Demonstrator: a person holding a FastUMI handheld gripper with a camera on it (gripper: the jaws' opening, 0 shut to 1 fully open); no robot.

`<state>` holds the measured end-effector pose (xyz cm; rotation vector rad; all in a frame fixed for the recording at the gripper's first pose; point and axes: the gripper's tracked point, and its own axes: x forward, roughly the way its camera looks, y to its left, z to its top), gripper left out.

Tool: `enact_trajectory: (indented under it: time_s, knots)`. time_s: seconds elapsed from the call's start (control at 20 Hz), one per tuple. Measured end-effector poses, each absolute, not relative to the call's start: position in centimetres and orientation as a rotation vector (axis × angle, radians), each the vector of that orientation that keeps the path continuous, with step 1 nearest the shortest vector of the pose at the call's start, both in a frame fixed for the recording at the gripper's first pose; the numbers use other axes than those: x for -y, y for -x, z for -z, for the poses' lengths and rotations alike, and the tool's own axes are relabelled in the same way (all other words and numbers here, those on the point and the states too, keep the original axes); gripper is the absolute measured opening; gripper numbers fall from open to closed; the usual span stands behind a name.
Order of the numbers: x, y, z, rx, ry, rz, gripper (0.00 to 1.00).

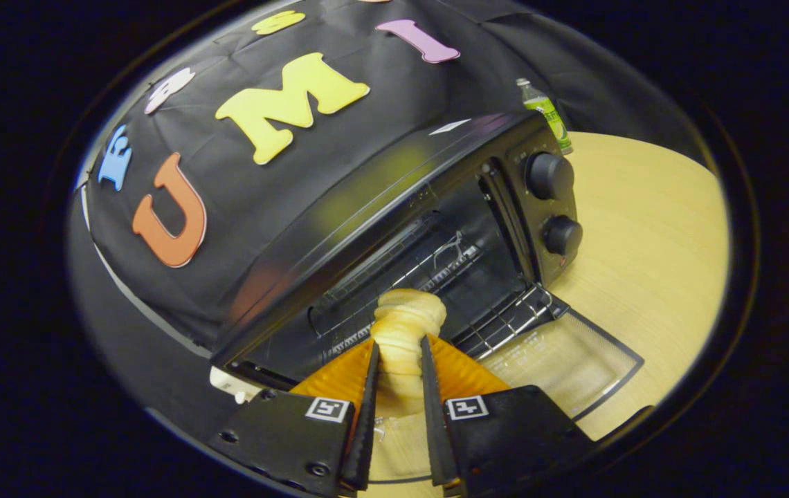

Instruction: Open the toaster oven, put the food inside, and close the toaster oven door.

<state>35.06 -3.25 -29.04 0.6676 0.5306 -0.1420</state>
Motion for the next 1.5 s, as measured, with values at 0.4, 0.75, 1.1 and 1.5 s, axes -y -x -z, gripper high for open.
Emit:
enact_trajectory:
  time_s: [0.4,0.75,1.1,1.5]
  knots:
    - [3.0,-39.1,30.6,-0.466,-0.606,0.145,0.53]
    - [1.8,-35.7,28.3,-0.466,-0.515,0.063,1.00]
    - [-0.5,-24.8,26.3,-0.546,-0.339,-0.137,1.00]
    - [1.8,-17.0,32.8,-0.716,-0.122,-0.163,1.00]
